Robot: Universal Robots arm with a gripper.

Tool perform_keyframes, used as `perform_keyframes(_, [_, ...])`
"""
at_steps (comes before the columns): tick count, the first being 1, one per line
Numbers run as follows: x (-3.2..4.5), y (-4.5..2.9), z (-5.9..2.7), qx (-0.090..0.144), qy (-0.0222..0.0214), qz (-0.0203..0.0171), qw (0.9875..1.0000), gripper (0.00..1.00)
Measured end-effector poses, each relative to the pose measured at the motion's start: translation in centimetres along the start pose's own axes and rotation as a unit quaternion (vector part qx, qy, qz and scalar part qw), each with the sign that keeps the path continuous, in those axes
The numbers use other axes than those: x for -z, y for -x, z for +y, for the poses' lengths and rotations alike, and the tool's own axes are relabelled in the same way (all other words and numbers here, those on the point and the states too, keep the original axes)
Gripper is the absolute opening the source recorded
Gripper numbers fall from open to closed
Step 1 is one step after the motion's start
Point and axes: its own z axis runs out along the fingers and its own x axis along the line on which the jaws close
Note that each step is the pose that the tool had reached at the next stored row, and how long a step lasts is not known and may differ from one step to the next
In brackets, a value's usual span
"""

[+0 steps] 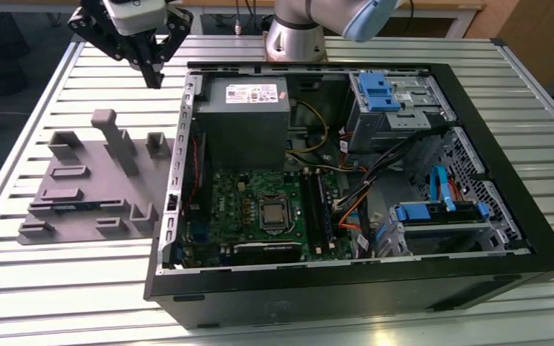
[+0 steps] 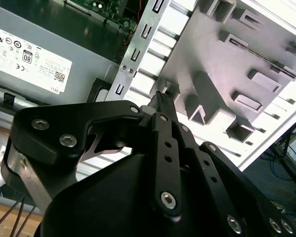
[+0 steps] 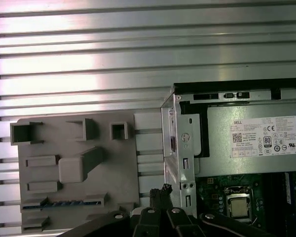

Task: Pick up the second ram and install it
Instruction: 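Reach for the second ram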

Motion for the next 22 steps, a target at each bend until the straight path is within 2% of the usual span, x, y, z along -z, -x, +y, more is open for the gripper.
perform_keyframes(22, [-0.23,-1.08,-0.09,0.000,-0.0001,0.0011,1.0000,0.11])
